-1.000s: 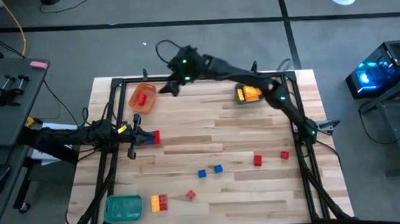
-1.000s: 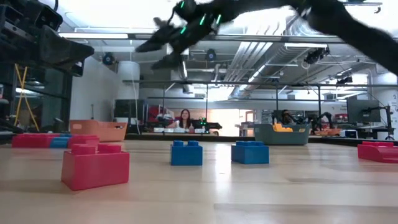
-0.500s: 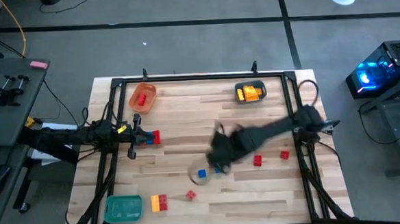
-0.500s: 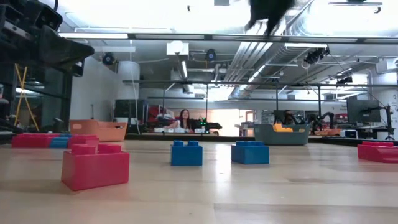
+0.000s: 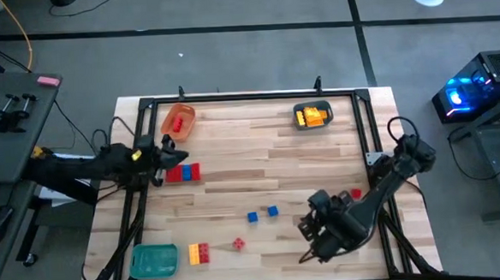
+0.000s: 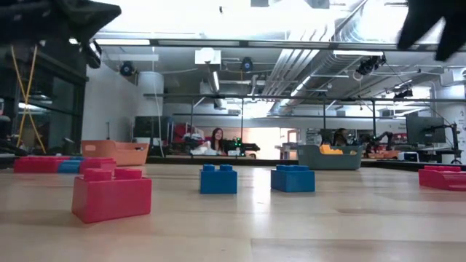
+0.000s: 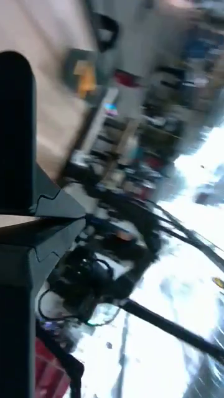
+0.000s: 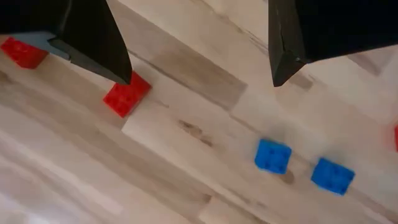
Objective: Sort blocks
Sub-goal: Put the red game piece into the orange bin
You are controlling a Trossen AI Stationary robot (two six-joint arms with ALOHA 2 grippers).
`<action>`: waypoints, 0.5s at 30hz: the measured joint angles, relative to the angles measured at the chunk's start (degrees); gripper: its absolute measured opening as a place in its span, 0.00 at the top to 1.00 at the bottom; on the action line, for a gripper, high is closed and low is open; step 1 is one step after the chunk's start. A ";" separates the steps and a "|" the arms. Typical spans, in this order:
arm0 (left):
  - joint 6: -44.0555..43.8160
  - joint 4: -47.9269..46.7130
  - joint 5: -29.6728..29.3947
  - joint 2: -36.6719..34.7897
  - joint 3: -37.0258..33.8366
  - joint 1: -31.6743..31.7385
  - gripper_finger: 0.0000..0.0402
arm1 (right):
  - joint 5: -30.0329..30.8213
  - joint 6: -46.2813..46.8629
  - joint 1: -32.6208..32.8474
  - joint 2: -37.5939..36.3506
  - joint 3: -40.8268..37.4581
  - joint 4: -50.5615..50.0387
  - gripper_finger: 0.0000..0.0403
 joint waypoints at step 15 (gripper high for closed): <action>-14.85 -64.97 1.73 49.70 41.13 -1.61 1.00 | 2.25 -4.43 1.92 0.04 -14.64 18.08 0.36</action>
